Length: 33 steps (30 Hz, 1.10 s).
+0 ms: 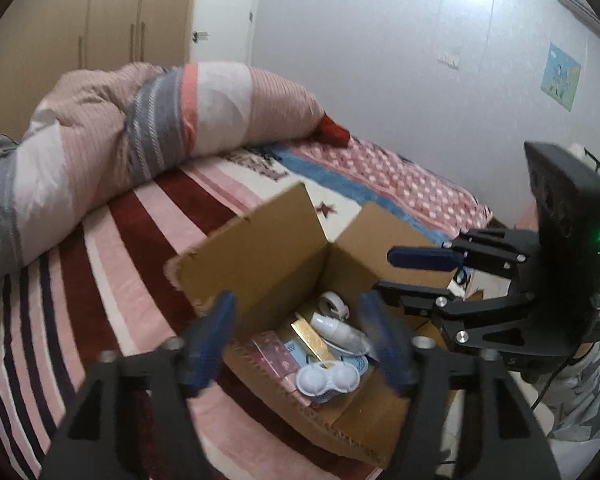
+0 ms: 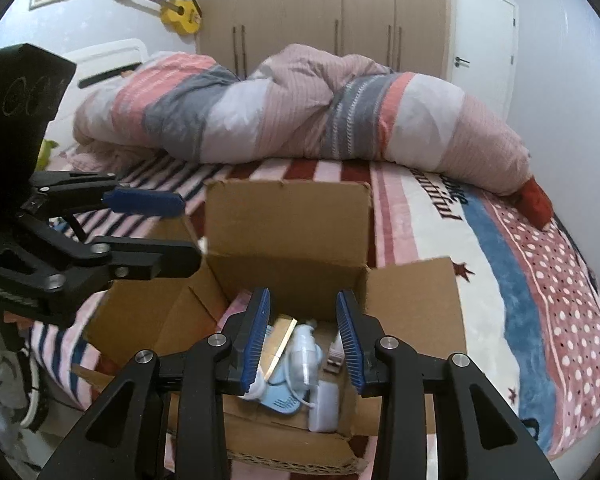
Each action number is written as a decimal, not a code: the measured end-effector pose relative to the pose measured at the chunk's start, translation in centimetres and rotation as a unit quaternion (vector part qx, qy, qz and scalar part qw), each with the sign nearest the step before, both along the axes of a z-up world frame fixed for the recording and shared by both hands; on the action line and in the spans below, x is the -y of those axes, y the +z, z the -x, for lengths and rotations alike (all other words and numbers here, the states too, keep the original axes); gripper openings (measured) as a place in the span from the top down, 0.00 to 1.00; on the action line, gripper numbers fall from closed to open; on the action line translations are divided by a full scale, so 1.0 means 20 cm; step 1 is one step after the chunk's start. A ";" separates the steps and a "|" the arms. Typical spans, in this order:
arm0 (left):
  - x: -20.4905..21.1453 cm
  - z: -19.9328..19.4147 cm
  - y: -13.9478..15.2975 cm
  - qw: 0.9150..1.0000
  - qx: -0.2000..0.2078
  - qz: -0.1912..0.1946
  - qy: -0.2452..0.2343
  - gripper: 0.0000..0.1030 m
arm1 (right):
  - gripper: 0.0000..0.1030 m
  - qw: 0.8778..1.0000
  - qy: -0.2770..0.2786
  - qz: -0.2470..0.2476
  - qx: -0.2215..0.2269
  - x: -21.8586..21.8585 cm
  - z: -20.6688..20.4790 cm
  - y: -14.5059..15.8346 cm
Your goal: Organize rigid objects
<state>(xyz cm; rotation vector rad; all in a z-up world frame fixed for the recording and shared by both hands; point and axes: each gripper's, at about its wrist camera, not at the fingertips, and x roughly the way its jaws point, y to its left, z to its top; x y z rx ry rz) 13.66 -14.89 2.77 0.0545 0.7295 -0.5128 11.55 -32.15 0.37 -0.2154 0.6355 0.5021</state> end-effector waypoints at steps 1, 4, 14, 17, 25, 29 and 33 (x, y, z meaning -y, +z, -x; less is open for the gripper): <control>-0.02 0.03 0.02 1.000 0.012 -0.002 0.012 0.24 | 0.62 1.000 0.009 -0.008 0.002 0.00 0.00 0.01; -0.06 0.11 0.09 0.998 0.045 -0.004 0.043 0.15 | 0.46 0.999 0.041 -0.024 0.025 -0.01 0.03 0.07; -0.24 0.37 0.15 0.970 0.107 -0.016 0.216 0.01 | 0.05 0.980 0.142 -0.088 0.110 -0.04 0.17 0.23; -0.29 0.41 0.14 0.958 0.112 -0.018 0.262 0.01 | 0.04 0.975 0.160 -0.091 0.124 -0.06 0.20 0.25; -0.36 0.44 0.10 0.944 0.119 -0.020 0.306 0.01 | 0.04 0.972 0.175 -0.091 0.126 -0.07 0.23 0.21; -0.36 0.44 0.09 0.943 0.123 -0.027 0.309 0.01 | 0.04 0.973 0.173 -0.096 0.122 -0.07 0.22 0.19; -0.37 0.45 0.09 0.941 0.124 -0.029 0.314 0.01 | 0.04 0.973 0.172 -0.099 0.119 -0.06 0.22 0.19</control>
